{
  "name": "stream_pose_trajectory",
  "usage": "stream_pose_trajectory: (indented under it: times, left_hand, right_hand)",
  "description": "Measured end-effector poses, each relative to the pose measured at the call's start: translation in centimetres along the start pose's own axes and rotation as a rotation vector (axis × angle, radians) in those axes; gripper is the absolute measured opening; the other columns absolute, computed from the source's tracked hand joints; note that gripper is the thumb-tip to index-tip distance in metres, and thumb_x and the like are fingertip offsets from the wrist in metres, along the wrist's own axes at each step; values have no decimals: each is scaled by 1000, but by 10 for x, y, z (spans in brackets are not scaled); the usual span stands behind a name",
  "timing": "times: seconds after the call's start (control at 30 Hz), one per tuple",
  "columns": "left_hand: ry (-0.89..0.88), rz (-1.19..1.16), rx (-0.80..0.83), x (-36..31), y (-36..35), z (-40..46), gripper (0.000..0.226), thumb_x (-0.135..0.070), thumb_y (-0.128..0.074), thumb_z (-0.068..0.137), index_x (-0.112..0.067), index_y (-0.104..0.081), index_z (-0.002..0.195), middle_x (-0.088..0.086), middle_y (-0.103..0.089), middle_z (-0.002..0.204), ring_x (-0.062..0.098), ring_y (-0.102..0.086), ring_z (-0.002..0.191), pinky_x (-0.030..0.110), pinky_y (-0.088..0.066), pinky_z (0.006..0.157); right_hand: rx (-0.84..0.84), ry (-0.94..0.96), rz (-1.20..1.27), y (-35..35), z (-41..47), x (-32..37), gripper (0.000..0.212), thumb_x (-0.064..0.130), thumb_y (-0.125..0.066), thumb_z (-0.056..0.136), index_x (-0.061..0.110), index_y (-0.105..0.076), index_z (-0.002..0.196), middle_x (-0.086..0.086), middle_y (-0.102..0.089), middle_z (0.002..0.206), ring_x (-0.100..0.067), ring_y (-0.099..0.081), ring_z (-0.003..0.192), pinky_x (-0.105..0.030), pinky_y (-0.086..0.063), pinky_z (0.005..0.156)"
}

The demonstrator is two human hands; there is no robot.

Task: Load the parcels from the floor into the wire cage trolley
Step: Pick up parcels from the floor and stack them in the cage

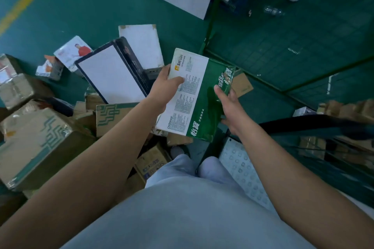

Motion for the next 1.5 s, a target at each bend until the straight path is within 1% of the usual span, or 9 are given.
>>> stream_pose_trajectory:
  times: [0.2, 0.4, 0.6, 0.9, 1.13, 1.2, 1.3, 1.4, 1.5]
  left_hand:
    - [49, 114, 85, 1, -35, -19, 45, -36, -64, 99, -31, -44, 140, -6, -69, 118, 20, -70, 100, 38, -55, 75]
    - [106, 170, 92, 21, -59, -48, 79, -53, -67, 92, -25, -23, 152, 3, -59, 136, 30, -61, 119, 57, -48, 106]
    - [109, 281, 120, 59, -77, -101, 105, -65, -68, 84, -21, -11, 159, 10, -45, 154, 36, -49, 135, 57, -40, 113]
    - [68, 295, 264, 110, -120, -208, 91, -51, -71, 91, -12, -17, 153, 9, -54, 140, 30, -59, 119, 53, -46, 109]
    - [45, 394, 464, 147, -192, -294, 79, -45, -68, 96, -11, -22, 151, 3, -58, 136, 19, -65, 102, 34, -56, 73]
    - [13, 432, 494, 152, -212, -308, 81, -53, -73, 88, -17, -30, 147, -3, -64, 125, 14, -69, 93, 30, -52, 60]
    - [-22, 528, 599, 165, -259, -324, 99, -67, -77, 66, -23, -40, 146, -3, -70, 123, 19, -74, 98, 32, -55, 67]
    - [-23, 575, 659, 167, -294, -350, 77, -54, -75, 85, -23, -35, 143, -3, -65, 128, 19, -68, 107, 31, -48, 66]
    - [-19, 625, 718, 174, -334, -365, 66, -44, -71, 94, -24, -32, 143, -4, -63, 128, 19, -63, 109, 34, -44, 68]
  right_hand:
    - [-24, 14, 4, 32, -25, -35, 108, 92, -70, 55, 54, -33, 149, 14, -46, 154, -19, -50, 136, -56, -43, 110]
    - [-18, 80, -30, 52, -68, -50, 75, 70, -70, 81, 48, -42, 147, 13, -58, 142, -15, -59, 126, -38, -47, 104]
    - [-103, 105, -126, 74, -135, -90, 92, 83, -71, 66, 51, -41, 146, 14, -58, 143, -16, -59, 127, -44, -43, 114]
    - [-172, 98, -48, 100, -272, -169, 47, 53, -61, 97, 40, -48, 140, 11, -58, 133, -13, -57, 119, -30, -41, 96]
    - [-392, 34, 70, 155, -361, -249, 89, 65, -61, 92, 36, -15, 162, 4, -23, 168, -25, -31, 150, -46, -27, 117]
    - [-417, 52, 112, 170, -383, -260, 81, 56, -59, 97, 31, -18, 162, 5, -29, 164, -24, -34, 147, -41, -29, 115]
    - [-542, 33, 220, 202, -413, -284, 79, 55, -62, 96, 30, -24, 160, 3, -33, 163, -23, -37, 145, -38, -30, 113]
    - [-647, -10, 331, 225, -427, -304, 88, 64, -72, 82, 29, -37, 155, 3, -44, 157, -25, -48, 137, -43, -37, 115]
    - [-761, -57, 426, 254, -441, -327, 68, 59, -71, 85, 18, -52, 136, 6, -62, 129, -16, -61, 107, -32, -48, 85]
Point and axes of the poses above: each hand's wrist, its own z-axis towards the middle knuckle, its own y-axis out of the back of the hand, x = y × z, the point moved 2 cm from there along z, towards the middle knuckle
